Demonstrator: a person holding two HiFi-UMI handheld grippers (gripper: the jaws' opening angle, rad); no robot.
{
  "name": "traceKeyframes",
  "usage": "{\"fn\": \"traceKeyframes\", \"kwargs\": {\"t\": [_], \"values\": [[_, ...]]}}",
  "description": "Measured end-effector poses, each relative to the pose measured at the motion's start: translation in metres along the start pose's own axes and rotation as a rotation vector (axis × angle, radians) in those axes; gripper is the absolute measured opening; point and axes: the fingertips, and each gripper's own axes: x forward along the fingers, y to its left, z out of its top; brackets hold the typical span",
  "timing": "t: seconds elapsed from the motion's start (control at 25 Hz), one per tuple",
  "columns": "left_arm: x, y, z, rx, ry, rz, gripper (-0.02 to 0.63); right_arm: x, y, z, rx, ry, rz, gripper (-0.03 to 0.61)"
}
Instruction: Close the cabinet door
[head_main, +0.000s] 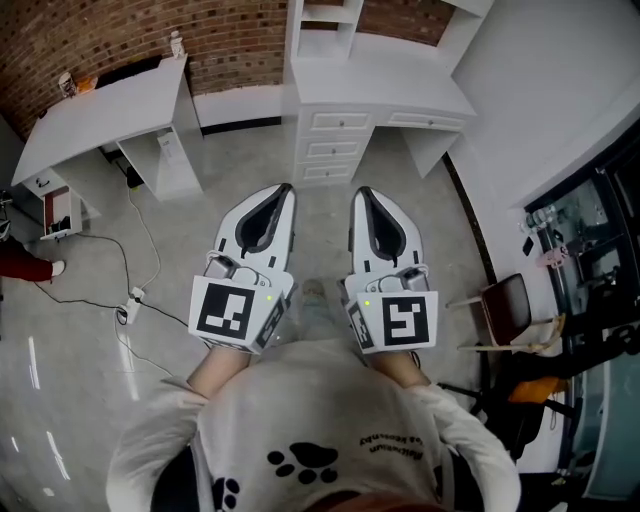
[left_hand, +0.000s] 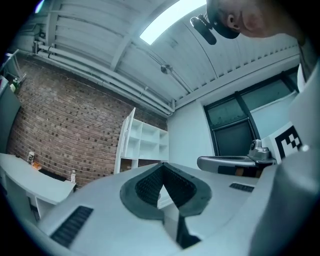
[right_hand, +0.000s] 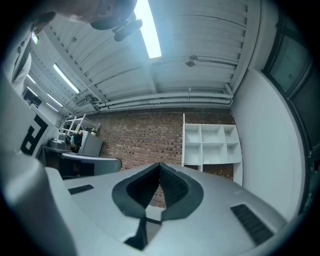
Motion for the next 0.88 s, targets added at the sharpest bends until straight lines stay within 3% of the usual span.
{"fn": "traceKeyframes", "kwargs": {"t": [0.88], "values": [[0.216, 0.073, -0.018, 0.042, -0.048, 0.119, 0.009, 0.208, -0.137, -0.044, 0.057, -0.063, 0.15, 0.009]]}}
